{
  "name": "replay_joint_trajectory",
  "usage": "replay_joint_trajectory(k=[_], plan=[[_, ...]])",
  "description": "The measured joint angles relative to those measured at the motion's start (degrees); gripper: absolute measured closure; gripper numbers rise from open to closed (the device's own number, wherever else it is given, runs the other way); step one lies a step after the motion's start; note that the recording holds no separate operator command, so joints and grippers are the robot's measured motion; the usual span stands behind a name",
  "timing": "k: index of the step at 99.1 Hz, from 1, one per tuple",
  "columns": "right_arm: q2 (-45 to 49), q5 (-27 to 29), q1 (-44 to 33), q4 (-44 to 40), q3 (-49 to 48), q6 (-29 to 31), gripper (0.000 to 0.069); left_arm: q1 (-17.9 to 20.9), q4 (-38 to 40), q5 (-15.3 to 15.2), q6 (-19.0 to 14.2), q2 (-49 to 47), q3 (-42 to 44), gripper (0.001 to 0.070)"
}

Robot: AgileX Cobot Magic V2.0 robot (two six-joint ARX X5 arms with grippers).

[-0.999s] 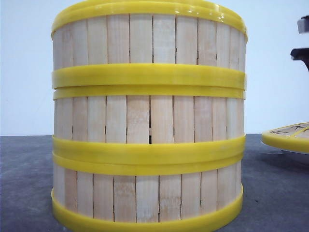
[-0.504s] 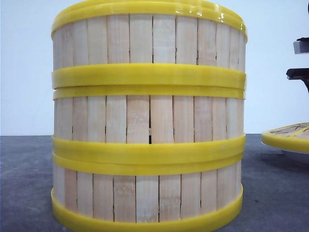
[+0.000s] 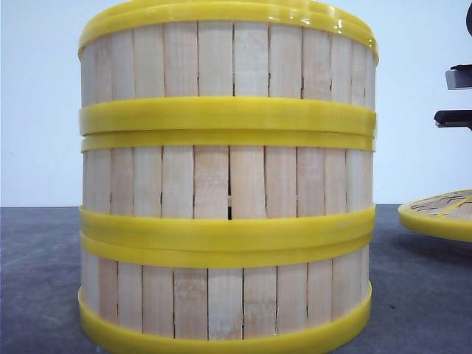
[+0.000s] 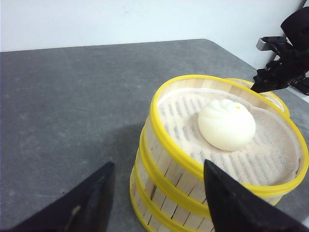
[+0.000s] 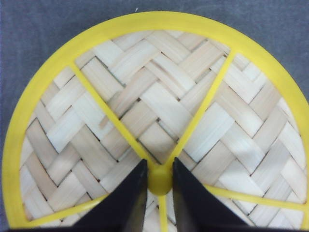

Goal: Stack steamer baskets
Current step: 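Move the right gripper to the woven bamboo lid and grasp its center, then lift the lid with the right gripper and carry it above the stack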

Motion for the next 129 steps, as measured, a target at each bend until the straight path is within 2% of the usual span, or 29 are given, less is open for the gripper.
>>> replay_joint_trajectory(k=[37, 72, 91, 106, 129], plan=[[-1.4, 0.0, 0.0, -3.5, 2.5, 0.2, 0.0630, 0.0, 0.0, 0.0, 0.0, 0.0, 0.0, 0.0363], [-7.8, -7.2, 3.0, -14.0, 17.5, -0.8, 0.0630, 0.0, 0.0, 0.0, 0.0, 0.0, 0.0, 0.0363], [-7.9, -10.2, 10.9, -22.7, 29.3, -2.7, 0.0630, 0.0, 0.1, 0.0, 0.0, 0.0, 0.0, 0.0363], [-7.9, -10.3, 19.8, -25.4, 36.9, -3.6, 0.0631, 0.0, 0.1, 0.0, 0.0, 0.0, 0.0, 0.0363], [-7.7, -10.4, 34.8, -26.5, 40.3, -4.0, 0.0631, 0.0, 0.1, 0.0, 0.0, 0.0, 0.0, 0.0363]])
